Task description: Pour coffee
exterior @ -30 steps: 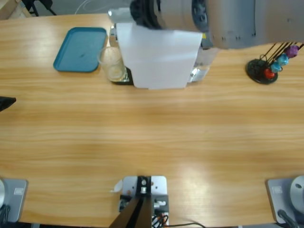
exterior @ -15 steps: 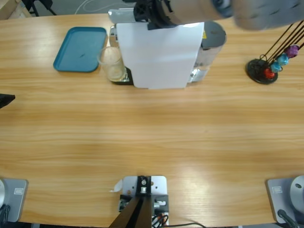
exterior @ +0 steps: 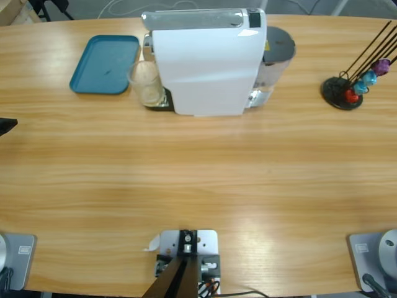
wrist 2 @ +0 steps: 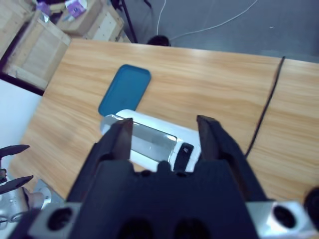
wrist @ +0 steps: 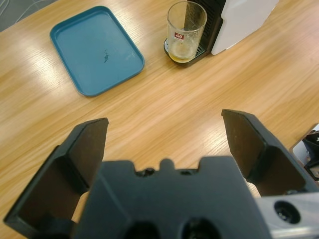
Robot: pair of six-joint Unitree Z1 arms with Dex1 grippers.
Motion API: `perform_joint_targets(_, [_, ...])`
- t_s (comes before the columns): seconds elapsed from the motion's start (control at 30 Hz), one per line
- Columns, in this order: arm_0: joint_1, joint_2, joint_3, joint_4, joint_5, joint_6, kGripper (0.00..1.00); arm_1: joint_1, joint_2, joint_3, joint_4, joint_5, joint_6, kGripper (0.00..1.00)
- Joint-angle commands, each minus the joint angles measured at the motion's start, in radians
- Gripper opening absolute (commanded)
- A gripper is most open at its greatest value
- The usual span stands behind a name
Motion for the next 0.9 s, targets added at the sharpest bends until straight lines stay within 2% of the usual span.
perform_joint_targets(0.03, [-0.004,-0.025,0.02,-0.01,0.013,-0.023,1.0,-0.018,0.145,-0.314,0.383,0.014,0.058,0.0])
perform_joint_targets(0.1, [-0.004,-0.031,0.02,-0.01,0.013,-0.029,1.0,-0.017,0.202,-0.425,0.457,0.015,0.054,0.0])
perform_joint_targets(0.23, [-0.004,-0.033,0.026,-0.01,0.013,-0.029,1.0,-0.017,0.285,-0.513,0.466,0.037,0.036,0.0])
perform_joint_targets(0.5, [-0.004,-0.023,0.034,-0.011,0.015,-0.024,1.0,-0.008,0.343,-0.526,0.517,0.036,0.008,0.0])
perform_joint_targets(0.7, [-0.004,0.009,0.041,-0.029,0.021,-0.022,1.0,0.029,0.366,-0.509,0.57,-0.034,-0.058,0.0])
perform_joint_targets(0.9, [-0.004,0.021,0.053,-0.05,0.022,-0.022,1.0,0.035,0.426,-0.543,0.593,-0.019,-0.046,0.0])
